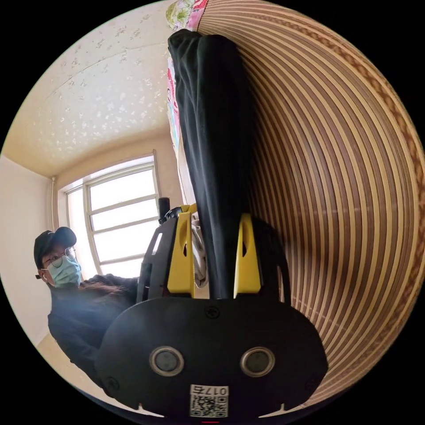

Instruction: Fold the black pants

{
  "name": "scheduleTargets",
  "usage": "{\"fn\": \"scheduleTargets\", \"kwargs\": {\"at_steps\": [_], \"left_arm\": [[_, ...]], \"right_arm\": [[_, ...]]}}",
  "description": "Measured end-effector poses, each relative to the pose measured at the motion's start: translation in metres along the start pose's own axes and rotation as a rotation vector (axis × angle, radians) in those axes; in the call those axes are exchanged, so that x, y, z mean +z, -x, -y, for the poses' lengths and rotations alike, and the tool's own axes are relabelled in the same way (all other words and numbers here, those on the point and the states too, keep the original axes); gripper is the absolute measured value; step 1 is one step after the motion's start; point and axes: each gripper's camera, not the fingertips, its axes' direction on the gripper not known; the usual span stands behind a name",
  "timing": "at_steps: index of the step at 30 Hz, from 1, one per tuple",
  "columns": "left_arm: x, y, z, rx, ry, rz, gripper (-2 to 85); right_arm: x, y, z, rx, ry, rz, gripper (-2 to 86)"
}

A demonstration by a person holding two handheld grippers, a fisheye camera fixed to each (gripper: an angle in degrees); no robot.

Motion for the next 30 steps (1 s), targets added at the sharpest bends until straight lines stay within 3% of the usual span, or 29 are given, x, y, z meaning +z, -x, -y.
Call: {"fn": "scheduleTargets", "kwargs": {"at_steps": [3,6,10,13,15,17,19,26,30], "left_arm": [[0.002,0.014,-0.01,0.061,0.045,-0.029,8.8],[0.018,0.033,-0.013,0.026,0.143,-0.191,8.0],[0.021,0.012,-0.017,0.113,0.108,-0.033,4.6],[0.02,0.023,-0.02,0.066,0.123,-0.148,3.9],[0.002,0.017,-0.034,0.115,0.077,-0.266,3.8],[-0.041,-0.015,-0.07,0.263,-0.06,-0.498,3.7],[-0.077,-0.055,-0.101,0.388,-0.116,-0.613,3.7],[-0.218,-0.282,-0.213,0.922,-0.299,-0.707,3.6],[-0.251,-0.362,-0.196,0.975,-0.354,-0.741,3.4]], "right_arm": [[-0.005,-0.008,-0.02,-0.002,0.032,0.006,13.7],[-0.003,-0.016,-0.032,-0.021,0.063,0.031,12.7],[0.007,-0.018,-0.028,-0.04,0.082,0.066,9.7],[0.01,-0.002,-0.035,-0.094,0.095,0.043,5.1],[-0.006,0.023,-0.054,-0.188,0.01,0.145,3.1],[-0.035,0.071,-0.093,-0.327,-0.123,0.357,1.8],[-0.046,0.129,-0.128,-0.47,-0.138,0.392,1.1],[-0.102,0.391,-0.253,-1.135,-0.253,0.288,0.2],[-0.124,0.473,-0.254,-1.315,-0.298,0.255,0.2]]}}
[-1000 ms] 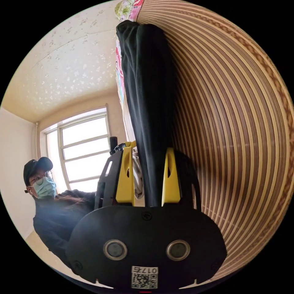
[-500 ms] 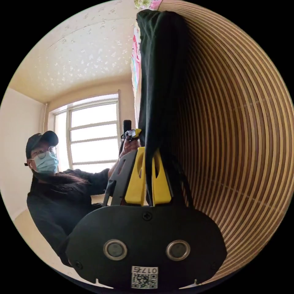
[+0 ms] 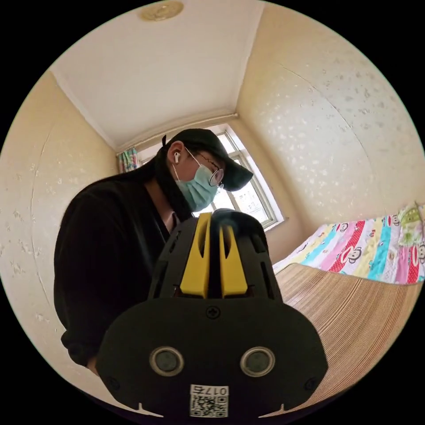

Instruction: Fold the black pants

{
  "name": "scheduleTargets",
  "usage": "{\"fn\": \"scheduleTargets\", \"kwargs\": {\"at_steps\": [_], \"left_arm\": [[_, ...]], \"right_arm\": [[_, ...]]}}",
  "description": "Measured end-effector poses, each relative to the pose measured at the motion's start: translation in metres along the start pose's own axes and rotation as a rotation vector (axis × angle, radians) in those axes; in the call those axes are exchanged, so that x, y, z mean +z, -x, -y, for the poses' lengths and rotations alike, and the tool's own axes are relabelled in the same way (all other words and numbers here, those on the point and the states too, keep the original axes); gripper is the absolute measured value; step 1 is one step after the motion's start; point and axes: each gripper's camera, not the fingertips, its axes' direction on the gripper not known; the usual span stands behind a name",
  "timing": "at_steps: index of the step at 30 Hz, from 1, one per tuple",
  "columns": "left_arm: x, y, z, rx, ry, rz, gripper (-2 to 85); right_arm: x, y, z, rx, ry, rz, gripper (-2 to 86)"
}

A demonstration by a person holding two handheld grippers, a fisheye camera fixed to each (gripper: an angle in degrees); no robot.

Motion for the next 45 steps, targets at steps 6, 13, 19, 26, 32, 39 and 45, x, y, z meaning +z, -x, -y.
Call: {"fn": "scheduleTargets", "kwargs": {"at_steps": [6,13,19,26,32,39,45], "left_arm": [[0.032,0.104,0.067,-0.268,0.0,0.084,3.6],[0.034,0.265,0.031,-0.499,0.119,0.349,3.7],[0.026,0.271,-0.125,-0.573,0.315,0.543,4.3],[-0.006,0.283,-0.33,-1.054,0.407,0.739,12.2],[0.037,0.355,-0.255,-0.773,0.406,0.864,15.0],[0.112,0.499,-0.296,-0.872,0.72,0.844,13.9],[0.141,0.459,-0.362,-1.004,0.7,0.77,9.3]], "right_arm": [[-0.01,-0.099,0.044,0.282,0.034,-0.325,0.2],[0.014,-0.224,-0.033,0.552,0.078,-0.501,0.3],[0.066,-0.215,-0.235,0.932,0.195,-0.4,2.0],[0.07,-0.205,-0.372,1.388,0.279,-0.591,13.8],[0.074,-0.309,-0.337,1.258,0.296,-0.681,17.9],[0.126,-0.372,-0.341,1.278,0.325,-0.614,15.6],[0.162,-0.342,-0.352,1.441,0.528,-0.441,9.2]]}}
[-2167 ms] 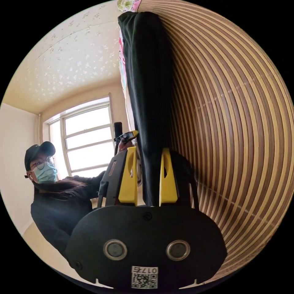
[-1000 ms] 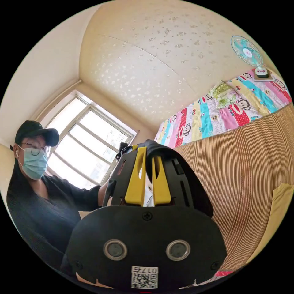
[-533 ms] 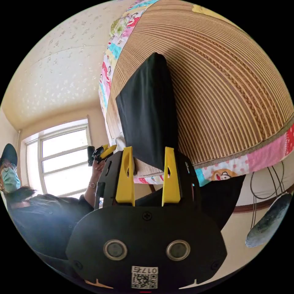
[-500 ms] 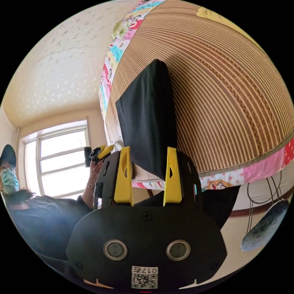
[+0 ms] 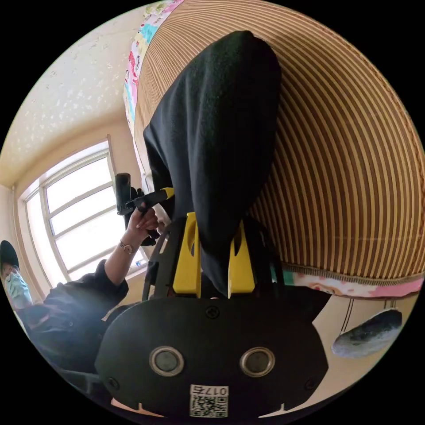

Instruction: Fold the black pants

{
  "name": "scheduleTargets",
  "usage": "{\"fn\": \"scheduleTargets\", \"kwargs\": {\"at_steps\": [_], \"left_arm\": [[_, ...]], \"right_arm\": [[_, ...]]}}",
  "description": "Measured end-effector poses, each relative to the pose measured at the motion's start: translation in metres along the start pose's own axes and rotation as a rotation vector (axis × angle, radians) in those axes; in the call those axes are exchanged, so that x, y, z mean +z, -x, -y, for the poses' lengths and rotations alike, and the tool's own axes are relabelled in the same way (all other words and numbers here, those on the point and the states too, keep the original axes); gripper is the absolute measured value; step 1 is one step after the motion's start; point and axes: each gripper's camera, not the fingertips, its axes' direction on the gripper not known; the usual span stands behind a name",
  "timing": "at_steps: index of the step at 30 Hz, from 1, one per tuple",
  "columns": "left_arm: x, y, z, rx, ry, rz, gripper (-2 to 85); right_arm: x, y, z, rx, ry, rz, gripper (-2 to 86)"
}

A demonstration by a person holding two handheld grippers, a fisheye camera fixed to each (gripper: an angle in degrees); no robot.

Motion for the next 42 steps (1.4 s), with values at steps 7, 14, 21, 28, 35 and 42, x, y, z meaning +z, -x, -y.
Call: {"fn": "scheduleTargets", "kwargs": {"at_steps": [7,14,21,28,35,42], "left_arm": [[0.006,-0.067,-0.129,0.058,0.0,-0.04,6.6],[-0.143,-0.096,-0.241,-0.037,-0.373,0.016,6.7],[-0.256,0.031,-0.319,-0.546,-0.599,0.01,9.0],[-0.24,-0.02,-0.368,-0.491,-0.757,0.235,6.3],[-0.21,-0.197,-0.273,0.109,-0.869,0.452,0.1],[-0.21,-0.218,-0.189,0.478,-1.017,-0.627,-0.5]], "right_arm": [[-0.012,0.131,-0.066,-0.214,0.123,0.08,7.5],[0.023,0.3,-0.05,-0.482,0.193,0.231,10.3],[0.15,0.401,-0.002,-0.567,0.398,-0.181,8.5],[0.057,0.427,-0.084,-0.683,0.241,-0.445,1.3],[-0.208,0.439,-0.251,-0.804,-0.758,-0.769,0.5],[-0.385,0.342,-0.414,-0.868,-1.494,-0.344,0.4]]}}
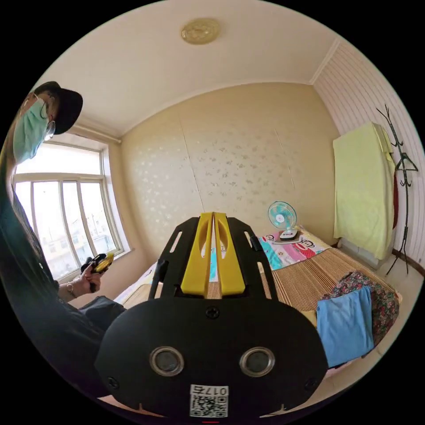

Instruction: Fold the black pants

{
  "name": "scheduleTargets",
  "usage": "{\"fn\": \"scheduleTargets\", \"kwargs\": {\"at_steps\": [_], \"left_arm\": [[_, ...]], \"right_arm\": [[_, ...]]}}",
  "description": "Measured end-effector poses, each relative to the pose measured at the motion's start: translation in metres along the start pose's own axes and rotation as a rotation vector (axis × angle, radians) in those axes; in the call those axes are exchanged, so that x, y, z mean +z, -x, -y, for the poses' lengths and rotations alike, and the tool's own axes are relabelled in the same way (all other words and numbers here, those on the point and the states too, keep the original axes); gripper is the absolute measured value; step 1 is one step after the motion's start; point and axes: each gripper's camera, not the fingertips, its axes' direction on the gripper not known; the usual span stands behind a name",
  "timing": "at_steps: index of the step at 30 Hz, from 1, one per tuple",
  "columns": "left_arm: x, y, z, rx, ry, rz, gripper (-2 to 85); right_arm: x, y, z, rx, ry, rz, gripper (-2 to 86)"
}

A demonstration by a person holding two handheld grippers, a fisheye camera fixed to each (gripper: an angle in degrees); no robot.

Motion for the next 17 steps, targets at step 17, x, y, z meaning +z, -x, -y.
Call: {"fn": "scheduleTargets", "kwargs": {"at_steps": [17], "left_arm": [[0.226,0.044,-0.109,-0.222,0.122,-0.071,-1.0]], "right_arm": [[0.01,-0.432,-0.192,0.774,0.829,-0.76,9.3]]}}
